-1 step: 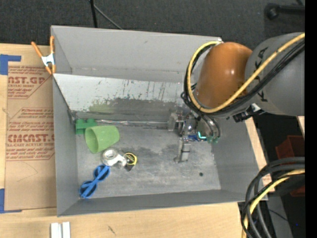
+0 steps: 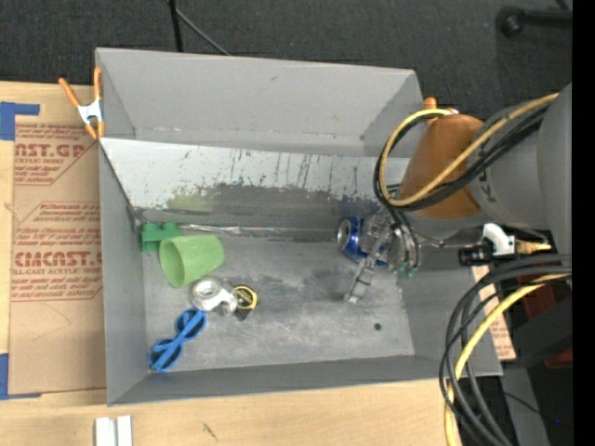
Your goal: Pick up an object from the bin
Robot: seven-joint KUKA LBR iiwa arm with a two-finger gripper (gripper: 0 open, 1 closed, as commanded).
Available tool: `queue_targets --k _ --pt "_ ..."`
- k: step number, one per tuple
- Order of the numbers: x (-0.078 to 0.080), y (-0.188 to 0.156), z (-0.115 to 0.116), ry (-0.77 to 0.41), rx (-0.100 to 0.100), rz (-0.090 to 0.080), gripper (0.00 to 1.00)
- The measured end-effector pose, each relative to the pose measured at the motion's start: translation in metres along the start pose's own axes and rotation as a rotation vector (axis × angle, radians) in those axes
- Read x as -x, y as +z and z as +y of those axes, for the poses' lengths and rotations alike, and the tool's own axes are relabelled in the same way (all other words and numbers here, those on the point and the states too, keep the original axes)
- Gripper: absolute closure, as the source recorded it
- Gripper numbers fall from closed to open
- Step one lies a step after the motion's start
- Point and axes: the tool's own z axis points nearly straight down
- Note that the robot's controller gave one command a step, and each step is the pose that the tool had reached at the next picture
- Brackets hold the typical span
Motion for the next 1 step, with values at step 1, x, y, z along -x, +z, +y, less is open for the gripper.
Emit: queue_targets --k 1 --pt "0.0090 -0.0255 0.0103 0.296 -0.002 0.000 0.00"
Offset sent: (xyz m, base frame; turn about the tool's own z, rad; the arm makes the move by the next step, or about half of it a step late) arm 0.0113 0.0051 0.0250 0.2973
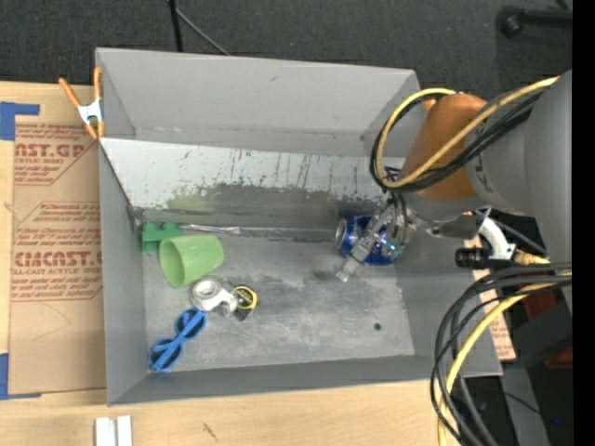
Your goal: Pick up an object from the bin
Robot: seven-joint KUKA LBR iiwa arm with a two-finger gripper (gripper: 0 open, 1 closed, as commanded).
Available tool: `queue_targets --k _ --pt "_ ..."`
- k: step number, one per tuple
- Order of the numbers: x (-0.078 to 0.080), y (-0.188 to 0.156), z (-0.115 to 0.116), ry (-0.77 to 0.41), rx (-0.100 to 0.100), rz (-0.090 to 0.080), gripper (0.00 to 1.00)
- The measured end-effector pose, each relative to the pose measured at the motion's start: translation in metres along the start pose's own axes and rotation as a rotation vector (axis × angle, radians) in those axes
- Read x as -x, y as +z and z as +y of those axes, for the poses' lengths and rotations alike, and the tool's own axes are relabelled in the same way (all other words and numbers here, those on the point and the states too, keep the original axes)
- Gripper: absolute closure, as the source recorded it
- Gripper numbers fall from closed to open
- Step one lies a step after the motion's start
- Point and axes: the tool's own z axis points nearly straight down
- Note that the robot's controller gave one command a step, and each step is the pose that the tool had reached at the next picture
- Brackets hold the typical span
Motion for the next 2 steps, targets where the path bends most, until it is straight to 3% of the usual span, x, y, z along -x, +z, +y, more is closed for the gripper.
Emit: queue_targets --k 1,2 --pt "0.019 0.000 -0.016 0.285 0.000 0.001 0.00" --pt "0.027 0.026 -0.019 0.529 0.014 -0.001 0.00"
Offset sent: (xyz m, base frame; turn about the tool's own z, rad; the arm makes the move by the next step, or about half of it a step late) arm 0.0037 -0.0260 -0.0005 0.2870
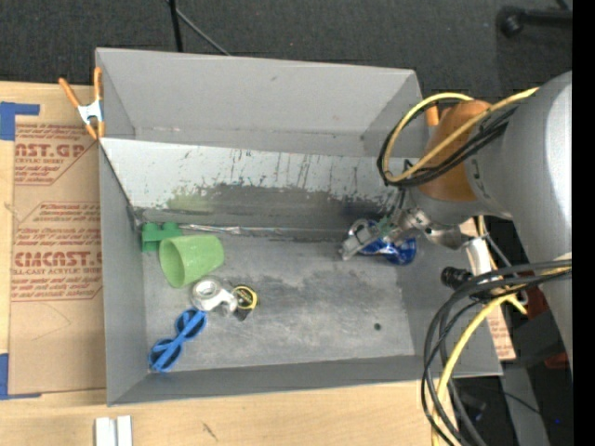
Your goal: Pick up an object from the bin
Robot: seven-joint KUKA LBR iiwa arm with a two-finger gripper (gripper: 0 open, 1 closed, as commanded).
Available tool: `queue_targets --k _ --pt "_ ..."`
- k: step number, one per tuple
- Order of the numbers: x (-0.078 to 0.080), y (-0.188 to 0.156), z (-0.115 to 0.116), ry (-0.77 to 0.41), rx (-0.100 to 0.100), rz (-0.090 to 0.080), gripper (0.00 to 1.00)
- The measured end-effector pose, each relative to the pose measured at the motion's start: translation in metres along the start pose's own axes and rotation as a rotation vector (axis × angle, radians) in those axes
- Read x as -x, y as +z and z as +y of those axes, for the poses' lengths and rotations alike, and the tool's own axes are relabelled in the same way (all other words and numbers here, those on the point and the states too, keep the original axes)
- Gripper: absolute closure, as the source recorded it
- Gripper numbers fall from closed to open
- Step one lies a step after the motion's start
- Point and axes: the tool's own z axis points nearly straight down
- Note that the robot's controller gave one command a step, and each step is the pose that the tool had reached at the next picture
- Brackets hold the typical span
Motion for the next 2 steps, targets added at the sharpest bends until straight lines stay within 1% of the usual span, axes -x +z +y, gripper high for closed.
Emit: queue_targets --k 1,2 --pt "-0.0031 -0.0001 -0.0089 0.100 -0.009 0.014 0.00" --pt "-0.0052 -0.0016 -0.0061 0.100 -0.003 0.018 1.00"
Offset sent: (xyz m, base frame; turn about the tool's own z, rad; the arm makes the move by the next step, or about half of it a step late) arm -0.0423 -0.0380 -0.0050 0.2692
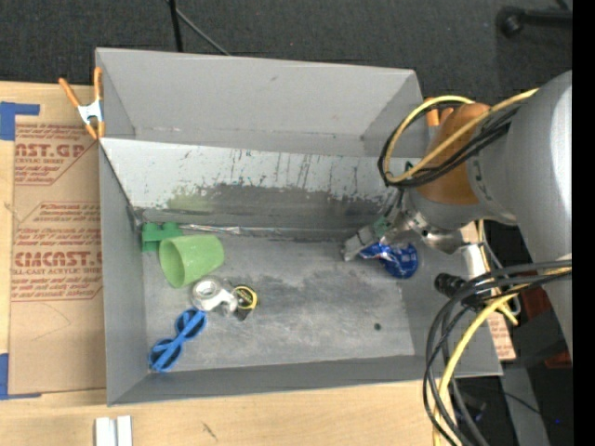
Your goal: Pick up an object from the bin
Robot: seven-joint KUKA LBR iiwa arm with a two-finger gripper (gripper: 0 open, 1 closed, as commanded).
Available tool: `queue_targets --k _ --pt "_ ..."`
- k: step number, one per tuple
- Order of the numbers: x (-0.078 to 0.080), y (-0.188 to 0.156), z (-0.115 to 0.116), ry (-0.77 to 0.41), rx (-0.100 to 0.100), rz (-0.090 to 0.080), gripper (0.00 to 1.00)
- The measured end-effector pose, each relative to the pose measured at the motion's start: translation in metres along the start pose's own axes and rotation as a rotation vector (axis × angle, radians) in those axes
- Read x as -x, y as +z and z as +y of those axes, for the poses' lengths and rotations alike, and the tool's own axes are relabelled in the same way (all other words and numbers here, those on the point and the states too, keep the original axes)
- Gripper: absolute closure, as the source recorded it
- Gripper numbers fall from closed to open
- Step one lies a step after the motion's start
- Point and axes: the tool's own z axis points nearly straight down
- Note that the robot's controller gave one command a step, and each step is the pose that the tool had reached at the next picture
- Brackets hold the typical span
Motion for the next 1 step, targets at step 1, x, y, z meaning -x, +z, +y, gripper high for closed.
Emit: queue_targets --k 1 --pt "-0.0026 -0.0666 0.0036 -0.005 -0.006 -0.022 1.00"
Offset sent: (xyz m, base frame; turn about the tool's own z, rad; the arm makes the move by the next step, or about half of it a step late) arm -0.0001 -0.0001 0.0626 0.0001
